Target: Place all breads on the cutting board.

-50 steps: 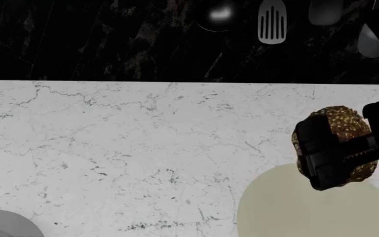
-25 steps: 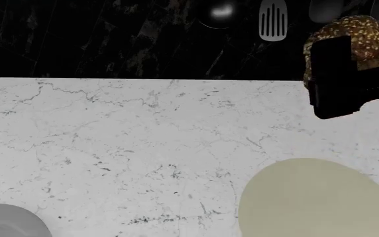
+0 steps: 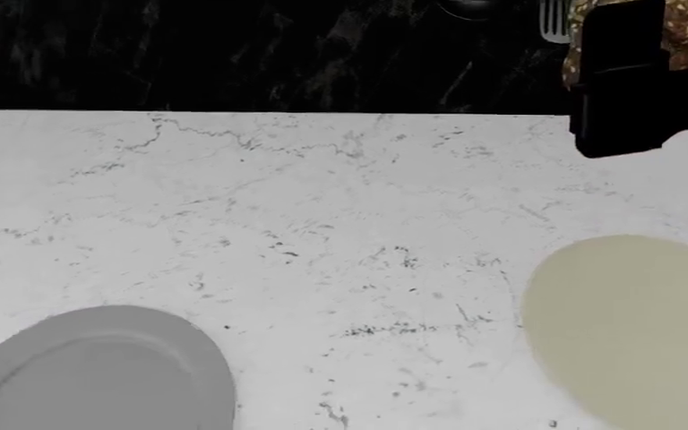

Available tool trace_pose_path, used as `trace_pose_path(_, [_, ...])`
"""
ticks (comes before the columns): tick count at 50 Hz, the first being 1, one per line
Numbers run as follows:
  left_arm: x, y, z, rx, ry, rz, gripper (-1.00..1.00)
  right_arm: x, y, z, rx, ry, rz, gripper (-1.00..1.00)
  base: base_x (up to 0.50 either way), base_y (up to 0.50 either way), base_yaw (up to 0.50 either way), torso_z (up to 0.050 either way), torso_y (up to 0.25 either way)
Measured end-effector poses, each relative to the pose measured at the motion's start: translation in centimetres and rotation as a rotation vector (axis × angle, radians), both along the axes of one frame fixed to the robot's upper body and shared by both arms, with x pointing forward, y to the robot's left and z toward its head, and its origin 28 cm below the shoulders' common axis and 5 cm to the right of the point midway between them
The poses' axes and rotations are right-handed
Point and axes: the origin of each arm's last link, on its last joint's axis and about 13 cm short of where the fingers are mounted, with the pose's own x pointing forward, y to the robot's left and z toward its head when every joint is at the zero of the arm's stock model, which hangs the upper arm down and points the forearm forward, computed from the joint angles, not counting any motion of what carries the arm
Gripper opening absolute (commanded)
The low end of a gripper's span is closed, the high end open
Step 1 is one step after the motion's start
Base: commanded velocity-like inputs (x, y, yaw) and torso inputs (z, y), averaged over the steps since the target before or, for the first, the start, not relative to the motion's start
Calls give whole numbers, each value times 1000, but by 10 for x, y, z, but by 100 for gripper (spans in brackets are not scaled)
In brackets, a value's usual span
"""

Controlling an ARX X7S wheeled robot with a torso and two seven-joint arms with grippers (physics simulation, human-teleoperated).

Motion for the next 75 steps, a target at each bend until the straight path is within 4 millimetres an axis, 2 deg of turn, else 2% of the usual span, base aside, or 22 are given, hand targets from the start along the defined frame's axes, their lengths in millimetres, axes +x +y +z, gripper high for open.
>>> trace_pose_path(58, [7,-3,2,-4,-57,24,-100,4,2,-9,22,-28,38,-100,-25,500,0,0,1])
trace_pose_path(75, [8,-6,5,-2,-70,19,-100,5,3,-10,33,-28,39,-100,9,62,0,0,1])
